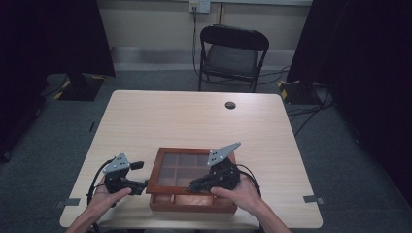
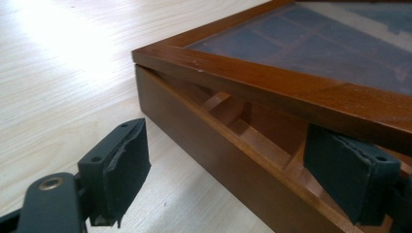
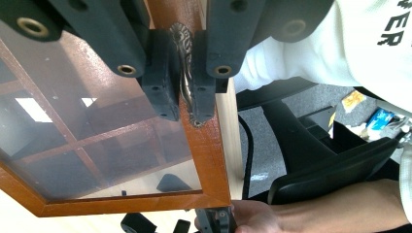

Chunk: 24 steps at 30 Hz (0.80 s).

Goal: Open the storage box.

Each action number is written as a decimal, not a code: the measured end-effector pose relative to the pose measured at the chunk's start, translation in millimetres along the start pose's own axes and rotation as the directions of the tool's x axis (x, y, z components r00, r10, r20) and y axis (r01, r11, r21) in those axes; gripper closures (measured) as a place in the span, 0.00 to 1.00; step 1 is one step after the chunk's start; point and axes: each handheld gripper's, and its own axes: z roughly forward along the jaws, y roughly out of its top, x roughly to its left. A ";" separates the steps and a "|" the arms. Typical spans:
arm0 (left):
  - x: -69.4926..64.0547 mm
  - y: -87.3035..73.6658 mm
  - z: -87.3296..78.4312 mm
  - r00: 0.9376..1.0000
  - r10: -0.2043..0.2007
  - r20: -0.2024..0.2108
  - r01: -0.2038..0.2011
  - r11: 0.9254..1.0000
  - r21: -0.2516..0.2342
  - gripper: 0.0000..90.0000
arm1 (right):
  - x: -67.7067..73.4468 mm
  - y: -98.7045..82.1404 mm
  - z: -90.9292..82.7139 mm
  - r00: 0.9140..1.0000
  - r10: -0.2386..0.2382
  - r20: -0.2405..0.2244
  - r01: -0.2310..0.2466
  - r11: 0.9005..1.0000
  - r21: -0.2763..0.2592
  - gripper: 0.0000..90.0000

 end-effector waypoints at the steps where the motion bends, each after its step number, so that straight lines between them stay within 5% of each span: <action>1: -0.9 0.1 1.2 1.000 0.004 -0.006 -0.004 1.000 0.003 0.18 | 0.3 -0.4 0.3 1.000 0.003 -0.001 -0.003 1.000 0.000 0.92; 5: -1.9 0.2 1.3 1.000 0.003 -0.007 -0.003 1.000 -0.007 0.18 | 2.2 -3.4 0.1 1.000 -0.011 0.014 0.011 1.000 -0.013 0.90; 11: -2.0 0.4 0.7 1.000 0.009 -0.009 -0.010 1.000 -0.016 0.18 | 0.4 -6.5 -9.1 0.999 0.020 0.041 -0.017 0.998 -0.061 0.66; 24: -1.5 4.1 -1.5 1.000 0.002 -0.006 -0.002 0.999 -0.048 0.20 | -2.3 -41.4 -55.5 0.979 0.136 0.149 -0.102 0.971 -0.217 0.30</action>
